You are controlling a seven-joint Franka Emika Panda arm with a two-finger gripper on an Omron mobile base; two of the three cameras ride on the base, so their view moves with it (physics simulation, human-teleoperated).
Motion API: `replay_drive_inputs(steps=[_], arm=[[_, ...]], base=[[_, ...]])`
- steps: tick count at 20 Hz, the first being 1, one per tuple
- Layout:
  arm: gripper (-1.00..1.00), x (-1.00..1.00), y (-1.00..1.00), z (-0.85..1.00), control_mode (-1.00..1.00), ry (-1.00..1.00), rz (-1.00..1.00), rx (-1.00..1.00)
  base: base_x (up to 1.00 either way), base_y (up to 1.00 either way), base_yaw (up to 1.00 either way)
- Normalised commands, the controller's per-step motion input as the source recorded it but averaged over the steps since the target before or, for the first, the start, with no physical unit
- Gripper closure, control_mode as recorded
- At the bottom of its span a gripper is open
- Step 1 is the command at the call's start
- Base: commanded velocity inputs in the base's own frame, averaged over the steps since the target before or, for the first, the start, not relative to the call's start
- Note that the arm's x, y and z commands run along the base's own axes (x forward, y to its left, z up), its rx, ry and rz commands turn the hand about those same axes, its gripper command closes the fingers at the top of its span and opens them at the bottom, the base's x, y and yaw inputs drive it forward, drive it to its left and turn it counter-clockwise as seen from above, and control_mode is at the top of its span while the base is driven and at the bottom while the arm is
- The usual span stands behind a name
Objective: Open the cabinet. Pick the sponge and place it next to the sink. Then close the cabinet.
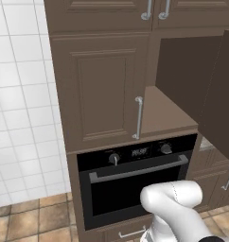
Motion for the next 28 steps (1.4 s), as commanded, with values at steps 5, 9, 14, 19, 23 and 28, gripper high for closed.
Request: replay_drive_inputs(steps=[5, 9, 14, 19, 23, 28], arm=[[-1.0, 0.04, -0.37, 0.0, -1.0, -0.05, -0.01, 0.02], [-1.0, 0.0, -0.42, 0.0, -1.0, 0.0, 0.0, 0.01], [-1.0, 0.0, -0.27, 0.0, -1.0, 0.0, 0.08, 0.0], [-1.0, 0.0, -0.19, 0.0, -1.0, 0.0, 0.14, 0.0], [-1.0, 0.02, -0.14, 0.0, -1.0, 0.0, 0.18, 0.0], [-1.0, 0.03, -0.1, 0.0, -1.0, 0.04, 0.23, 0.0]], base=[[0.0, 0.0, 0.0], [0.0, 0.0, 0.0], [0.0, 0.0, 0.0], [0.0, 0.0, 0.0], [0.0, 0.0, 0.0], [0.0, 0.0, 0.0]])
